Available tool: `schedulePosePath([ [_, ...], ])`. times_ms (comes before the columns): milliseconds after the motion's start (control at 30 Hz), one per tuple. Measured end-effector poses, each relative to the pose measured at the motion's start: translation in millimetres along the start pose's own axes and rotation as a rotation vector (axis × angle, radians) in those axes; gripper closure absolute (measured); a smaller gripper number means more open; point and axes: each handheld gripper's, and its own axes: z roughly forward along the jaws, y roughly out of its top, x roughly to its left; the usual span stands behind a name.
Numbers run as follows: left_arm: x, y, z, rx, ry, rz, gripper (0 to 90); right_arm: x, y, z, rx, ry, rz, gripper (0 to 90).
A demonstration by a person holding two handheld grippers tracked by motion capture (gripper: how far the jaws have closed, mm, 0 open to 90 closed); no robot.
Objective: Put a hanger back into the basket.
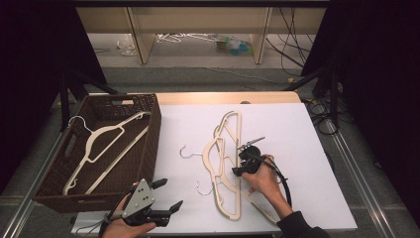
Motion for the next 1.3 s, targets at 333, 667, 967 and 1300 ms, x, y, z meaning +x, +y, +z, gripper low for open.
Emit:
schedulePosePath([
  [333, 0.8, 0.1, 0.4, 0.004, 0.008, 0.017, 22.0, -22.9, -5.1, -8.4, 0.014, 0.021, -0.005, 73.8],
  [667, 0.7, 0.8, 1.6, 0.004, 0.010, 0.017, 22.1, -33.9, -13.7, -15.3, 0.051, 0.060, -0.025, 76.1],
  [967, -0.2, -0.1, 1.0, 0.014, 0.003, 0.023, 22.2, -23.9, -13.9, -14.4, 0.062, 0.009, -0.091, 74.1],
  [1300, 2.1, -0.2, 0.7, 0.013, 0.009, 0.032, 22.3, -27.3, -13.8, -23.9, 0.027, 0.095, -0.205, 90.0],
])
